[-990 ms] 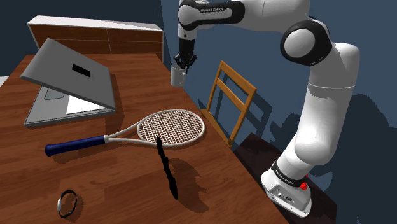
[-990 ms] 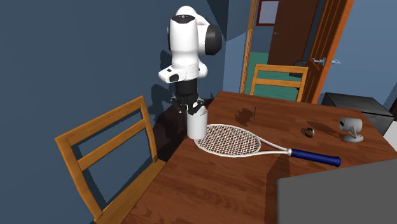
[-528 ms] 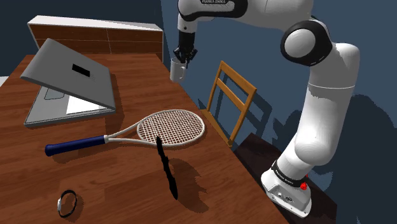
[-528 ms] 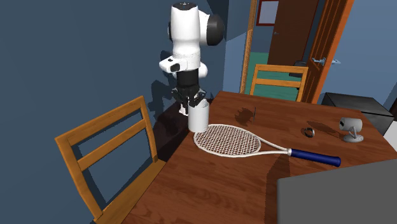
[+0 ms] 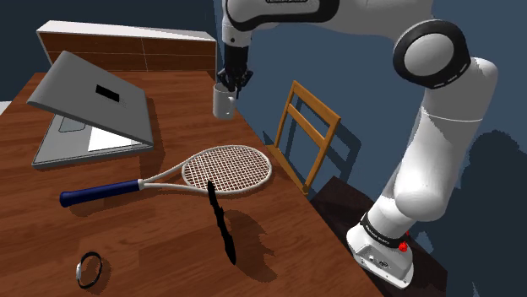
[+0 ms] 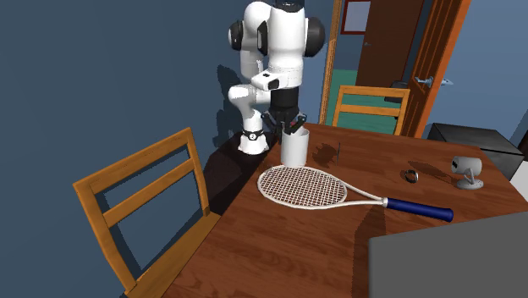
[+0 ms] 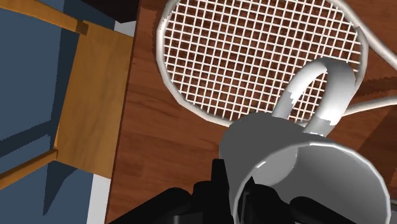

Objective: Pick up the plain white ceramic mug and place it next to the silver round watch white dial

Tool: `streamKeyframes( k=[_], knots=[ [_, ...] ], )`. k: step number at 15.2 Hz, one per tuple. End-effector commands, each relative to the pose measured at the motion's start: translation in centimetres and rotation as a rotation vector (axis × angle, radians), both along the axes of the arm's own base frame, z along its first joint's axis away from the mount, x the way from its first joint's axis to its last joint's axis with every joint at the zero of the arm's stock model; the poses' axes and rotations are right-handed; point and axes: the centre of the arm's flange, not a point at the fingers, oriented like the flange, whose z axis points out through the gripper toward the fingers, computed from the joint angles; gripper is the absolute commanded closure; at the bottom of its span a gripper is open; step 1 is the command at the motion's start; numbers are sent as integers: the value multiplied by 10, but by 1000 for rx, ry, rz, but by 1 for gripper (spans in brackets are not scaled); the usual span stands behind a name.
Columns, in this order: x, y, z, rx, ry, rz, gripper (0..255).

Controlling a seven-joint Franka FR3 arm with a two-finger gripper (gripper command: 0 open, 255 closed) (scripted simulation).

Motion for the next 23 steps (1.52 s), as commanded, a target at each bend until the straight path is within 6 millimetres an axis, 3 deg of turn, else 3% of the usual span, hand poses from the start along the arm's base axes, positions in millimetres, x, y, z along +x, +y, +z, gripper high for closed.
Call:
streamKeyframes(
  k=[1, 23],
  knots=[
    [-10, 24, -1, 0, 0, -1, 255],
    [-118, 294, 0, 0, 0, -1, 255]
  ],
)
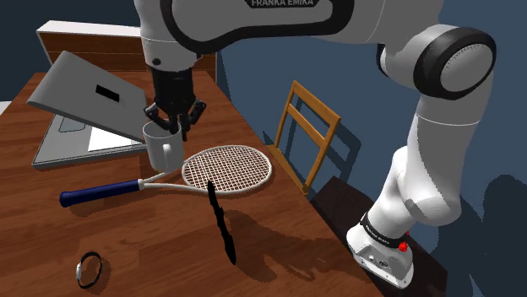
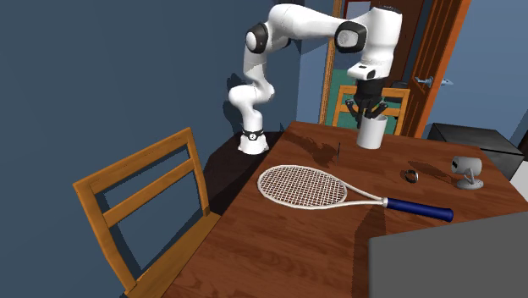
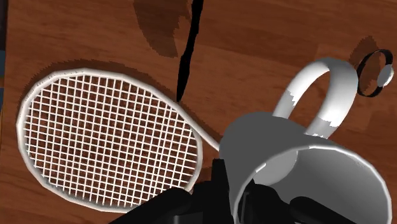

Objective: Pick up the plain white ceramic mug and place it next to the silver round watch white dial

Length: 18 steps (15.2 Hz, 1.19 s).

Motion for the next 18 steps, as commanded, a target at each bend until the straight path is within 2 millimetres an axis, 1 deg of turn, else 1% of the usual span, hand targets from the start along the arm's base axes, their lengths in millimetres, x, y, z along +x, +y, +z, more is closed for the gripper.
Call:
streamKeyframes(
  k=[1, 12, 18],
  knots=[
    [-9, 25, 0, 0, 0, -1, 255],
    [-63, 158, 0, 0, 0, -1, 255],
    [-63, 158, -31, 0, 0, -1, 255]
  ],
)
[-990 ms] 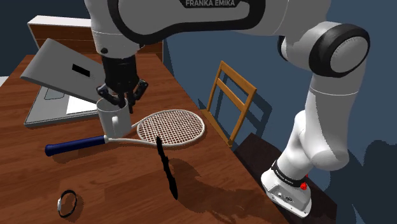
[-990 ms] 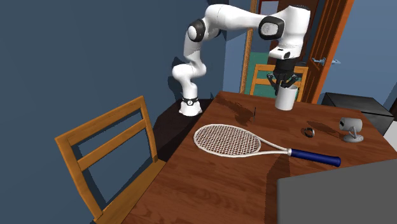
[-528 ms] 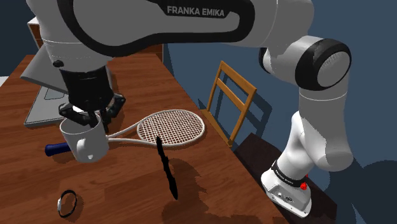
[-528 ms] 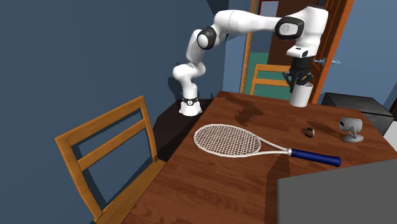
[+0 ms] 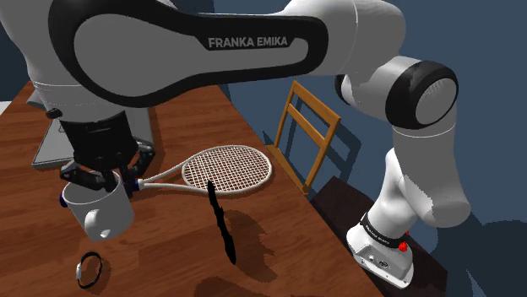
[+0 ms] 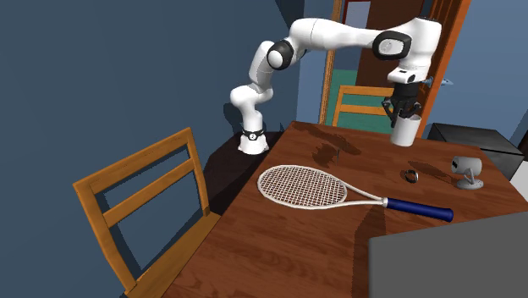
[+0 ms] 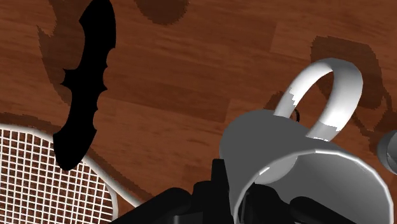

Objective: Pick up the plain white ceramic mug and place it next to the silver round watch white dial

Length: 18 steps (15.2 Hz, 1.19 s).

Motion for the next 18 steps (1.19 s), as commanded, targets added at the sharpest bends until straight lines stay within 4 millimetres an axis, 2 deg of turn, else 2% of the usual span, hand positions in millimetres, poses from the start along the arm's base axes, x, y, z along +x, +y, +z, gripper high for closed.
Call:
streamKeyframes(
  k=[1, 18],
  knots=[
    [1, 0, -12, 0, 0, 0, 255],
    [1, 0, -101, 0, 0, 0, 255]
  ],
)
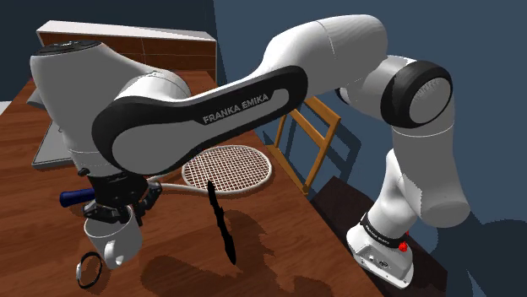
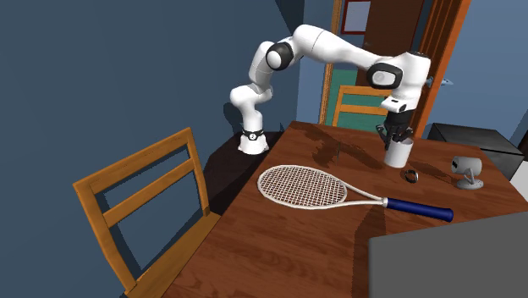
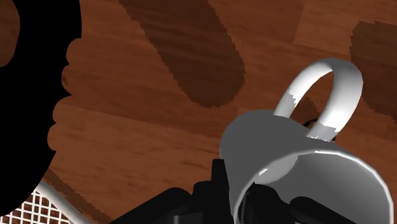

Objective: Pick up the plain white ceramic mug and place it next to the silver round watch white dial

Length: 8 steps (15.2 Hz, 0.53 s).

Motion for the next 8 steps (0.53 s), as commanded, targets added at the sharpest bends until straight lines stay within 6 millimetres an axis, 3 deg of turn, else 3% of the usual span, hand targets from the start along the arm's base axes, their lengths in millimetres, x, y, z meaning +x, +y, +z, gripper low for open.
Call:
streamKeyframes(
  k=[1, 8],
  knots=[
    [0, 0, -11, 0, 0, 0, 255],
    [0, 0, -44, 0, 0, 0, 255]
  ],
)
